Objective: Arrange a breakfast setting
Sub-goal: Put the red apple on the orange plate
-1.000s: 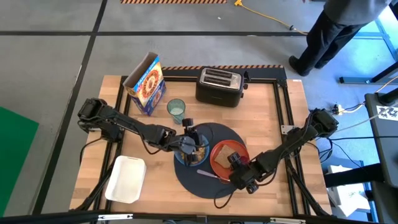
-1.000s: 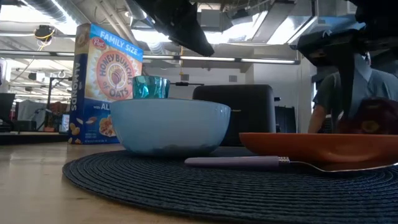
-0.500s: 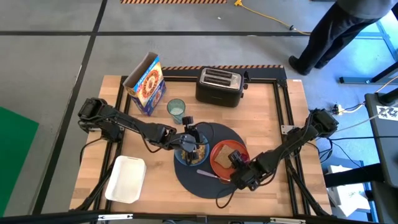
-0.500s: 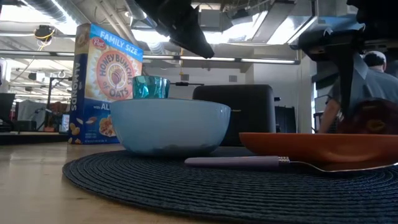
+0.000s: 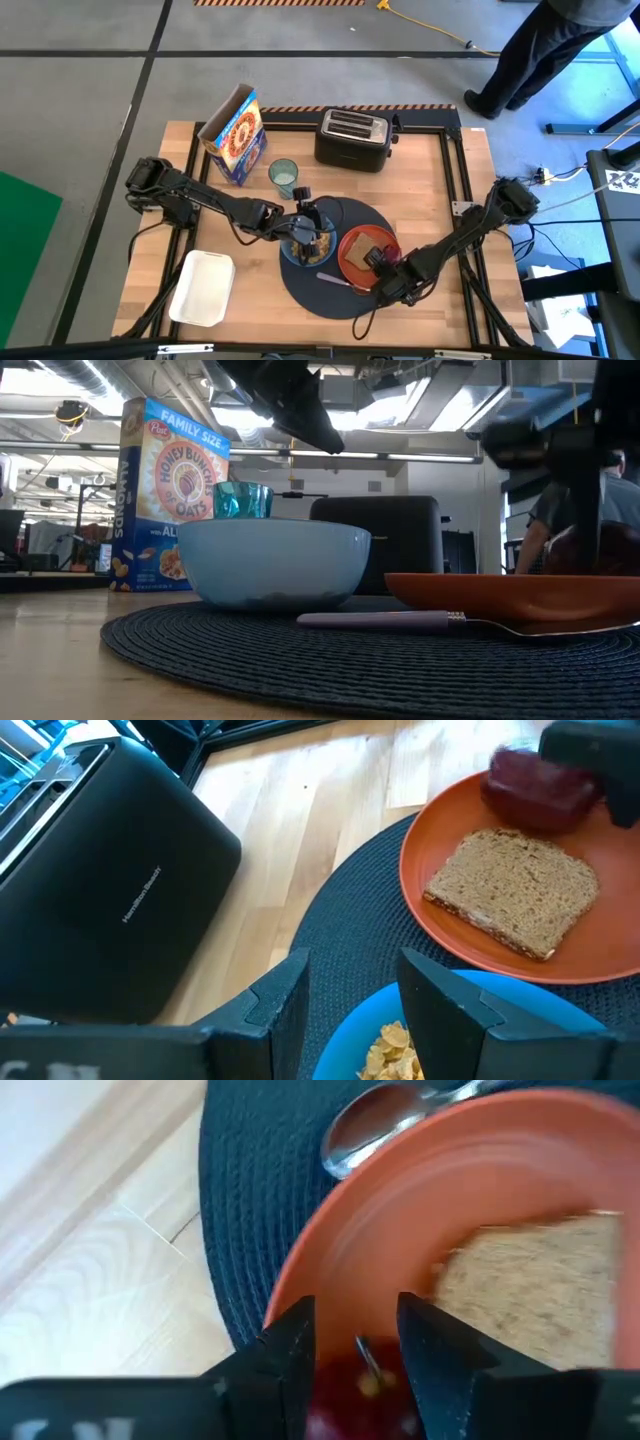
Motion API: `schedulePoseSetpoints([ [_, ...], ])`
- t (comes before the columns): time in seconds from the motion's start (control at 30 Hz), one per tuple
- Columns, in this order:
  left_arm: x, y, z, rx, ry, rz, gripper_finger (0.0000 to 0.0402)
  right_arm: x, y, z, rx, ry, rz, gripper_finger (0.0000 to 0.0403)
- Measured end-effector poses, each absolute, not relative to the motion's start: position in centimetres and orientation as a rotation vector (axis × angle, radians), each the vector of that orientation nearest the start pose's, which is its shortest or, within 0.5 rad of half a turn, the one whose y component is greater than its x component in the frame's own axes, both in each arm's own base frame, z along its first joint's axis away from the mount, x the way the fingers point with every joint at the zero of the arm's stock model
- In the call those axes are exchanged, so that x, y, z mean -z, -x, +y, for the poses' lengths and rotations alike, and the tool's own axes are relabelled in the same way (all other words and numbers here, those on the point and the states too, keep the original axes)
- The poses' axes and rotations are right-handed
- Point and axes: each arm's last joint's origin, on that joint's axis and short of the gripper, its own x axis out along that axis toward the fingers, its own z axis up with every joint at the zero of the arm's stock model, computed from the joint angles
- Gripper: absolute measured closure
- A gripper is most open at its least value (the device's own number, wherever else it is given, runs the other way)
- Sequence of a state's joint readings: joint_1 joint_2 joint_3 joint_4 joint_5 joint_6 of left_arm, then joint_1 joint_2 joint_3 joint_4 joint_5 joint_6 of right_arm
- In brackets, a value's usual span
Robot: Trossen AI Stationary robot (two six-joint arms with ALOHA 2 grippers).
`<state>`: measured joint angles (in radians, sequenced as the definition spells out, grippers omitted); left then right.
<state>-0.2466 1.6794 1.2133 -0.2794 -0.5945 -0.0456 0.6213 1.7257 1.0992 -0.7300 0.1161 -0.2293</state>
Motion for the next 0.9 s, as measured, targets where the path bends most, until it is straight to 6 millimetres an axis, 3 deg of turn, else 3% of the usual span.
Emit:
schedulePoseSetpoints([
  [0.17, -24.7, -35.5, -7.3, -0.347, -0.262, 0.675, 0.0255, -16.2, -26.0, 18.1, -0.551, 0.738, 1.271, 0.0272],
  [0.53, -24.7, -35.5, -7.2, -0.347, -0.262, 0.674, 0.0255, -17.5, -25.9, 17.7, -0.515, 0.858, 1.316, 0.0272],
  [0.7, -24.7, -35.5, -7.2, -0.347, -0.262, 0.674, 0.0255, -18.9, -26.2, 18.1, -0.606, 0.909, 1.304, 0.0272],
  [0.9, -24.7, -35.5, -7.4, -0.345, -0.261, 0.675, 0.0255, -18.9, -25.9, 18.2, -0.772, 0.967, 1.305, 0.0272],
])
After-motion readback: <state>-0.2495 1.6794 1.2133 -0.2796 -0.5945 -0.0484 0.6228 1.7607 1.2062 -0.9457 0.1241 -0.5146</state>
